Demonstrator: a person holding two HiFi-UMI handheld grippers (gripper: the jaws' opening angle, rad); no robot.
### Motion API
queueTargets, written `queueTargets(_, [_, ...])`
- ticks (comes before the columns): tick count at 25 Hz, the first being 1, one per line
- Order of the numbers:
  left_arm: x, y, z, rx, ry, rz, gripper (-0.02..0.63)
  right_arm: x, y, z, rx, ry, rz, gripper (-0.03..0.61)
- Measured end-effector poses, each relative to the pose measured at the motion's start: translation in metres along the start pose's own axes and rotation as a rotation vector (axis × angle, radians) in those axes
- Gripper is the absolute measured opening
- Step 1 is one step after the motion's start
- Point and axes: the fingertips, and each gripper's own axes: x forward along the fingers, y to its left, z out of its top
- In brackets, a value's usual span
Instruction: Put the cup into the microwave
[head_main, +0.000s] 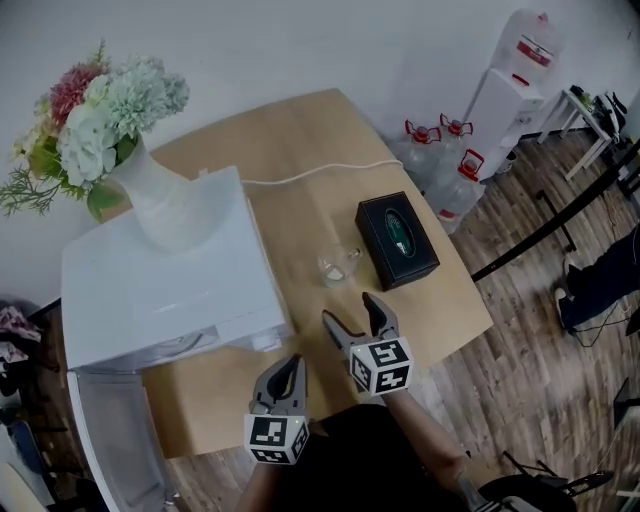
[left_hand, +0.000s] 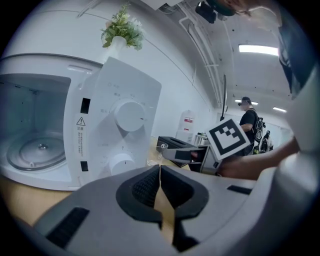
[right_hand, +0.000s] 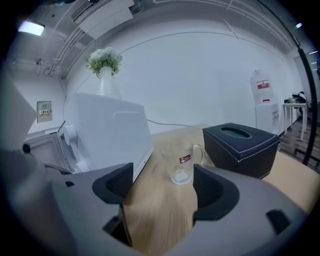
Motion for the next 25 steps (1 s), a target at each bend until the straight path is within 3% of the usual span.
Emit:
queueTargets(6, [0.017,-0.001,-0.003,-0.016,0.024,0.019,0.006,0.033,-0.012,0.0,-0.056,0.03,0.026,0.352])
queueTargets(25, [0.036,-0.003,-0.016,-0.072,0.083,0.034,0.006,0.1,-0.035,0.009,-0.089,-0.037,-0.005,0.353])
